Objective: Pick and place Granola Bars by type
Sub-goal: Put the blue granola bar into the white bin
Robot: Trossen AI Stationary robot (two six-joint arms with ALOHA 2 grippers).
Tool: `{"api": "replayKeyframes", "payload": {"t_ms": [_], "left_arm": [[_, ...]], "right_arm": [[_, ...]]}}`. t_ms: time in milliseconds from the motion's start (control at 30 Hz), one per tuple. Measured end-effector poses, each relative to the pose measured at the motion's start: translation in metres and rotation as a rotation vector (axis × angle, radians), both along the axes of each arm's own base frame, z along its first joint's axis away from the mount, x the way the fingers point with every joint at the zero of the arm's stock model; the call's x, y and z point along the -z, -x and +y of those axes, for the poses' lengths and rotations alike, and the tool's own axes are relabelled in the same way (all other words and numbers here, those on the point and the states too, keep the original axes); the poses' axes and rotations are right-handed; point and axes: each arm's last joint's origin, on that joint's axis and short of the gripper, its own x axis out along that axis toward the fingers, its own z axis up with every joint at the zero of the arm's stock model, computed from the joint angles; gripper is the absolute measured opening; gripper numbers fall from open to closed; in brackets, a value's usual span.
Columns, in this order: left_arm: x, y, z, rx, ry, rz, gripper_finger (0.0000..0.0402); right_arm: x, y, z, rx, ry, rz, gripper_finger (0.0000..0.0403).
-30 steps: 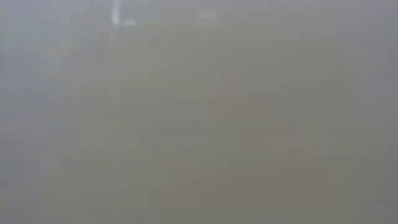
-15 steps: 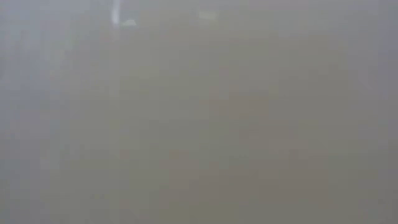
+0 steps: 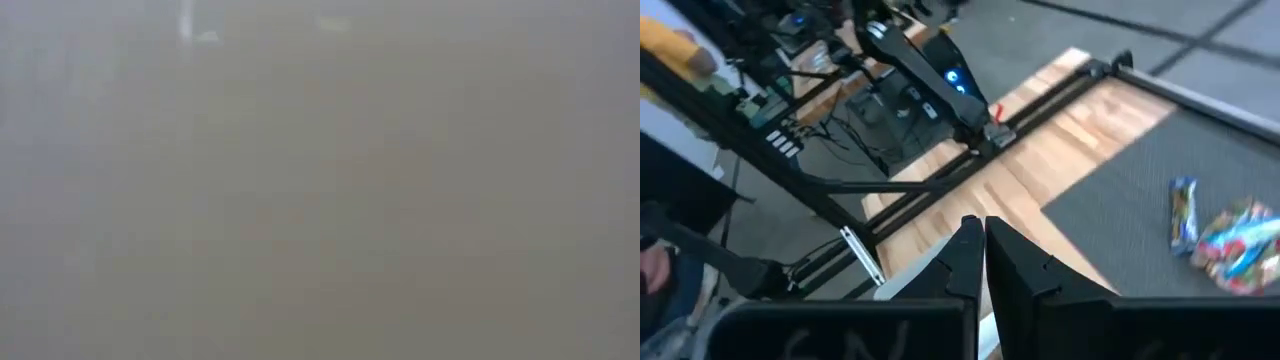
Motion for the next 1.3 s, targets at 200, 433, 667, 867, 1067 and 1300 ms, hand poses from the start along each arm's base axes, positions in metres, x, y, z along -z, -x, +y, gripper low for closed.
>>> {"api": "replayKeyframes", "payload": {"t_ms": [200, 433, 667, 867, 1067, 1300], "left_arm": [[0.000, 0.000, 0.000, 0.000, 0.000, 0.000, 0.0000], [0.000, 0.000, 0.000, 0.000, 0.000, 0.000, 0.0000], [0.000, 0.000, 0.000, 0.000, 0.000, 0.000, 0.0000], [0.000, 0.000, 0.000, 0.001, -0.006, 0.001, 0.0000], [0.003, -0.006, 0.003, 0.002, -0.001, 0.019, 0.0000], [0.007, -0.013, 0.007, 0.006, -0.011, 0.044, 0.0000]], "right_arm": [[-0.013, 0.019, -0.013, -0.050, 0.083, -0.030, 0.0008], [-0.024, 0.039, -0.026, -0.159, 0.331, -0.026, 0.0008], [-0.032, 0.053, -0.040, -0.162, 0.490, -0.029, 0.0009], [-0.040, 0.068, -0.059, -0.100, 0.545, -0.044, 0.0008], [-0.047, 0.086, -0.081, -0.036, 0.572, -0.059, 0.0009], [-0.054, 0.111, -0.100, -0.009, 0.662, -0.064, 0.0008]]}}
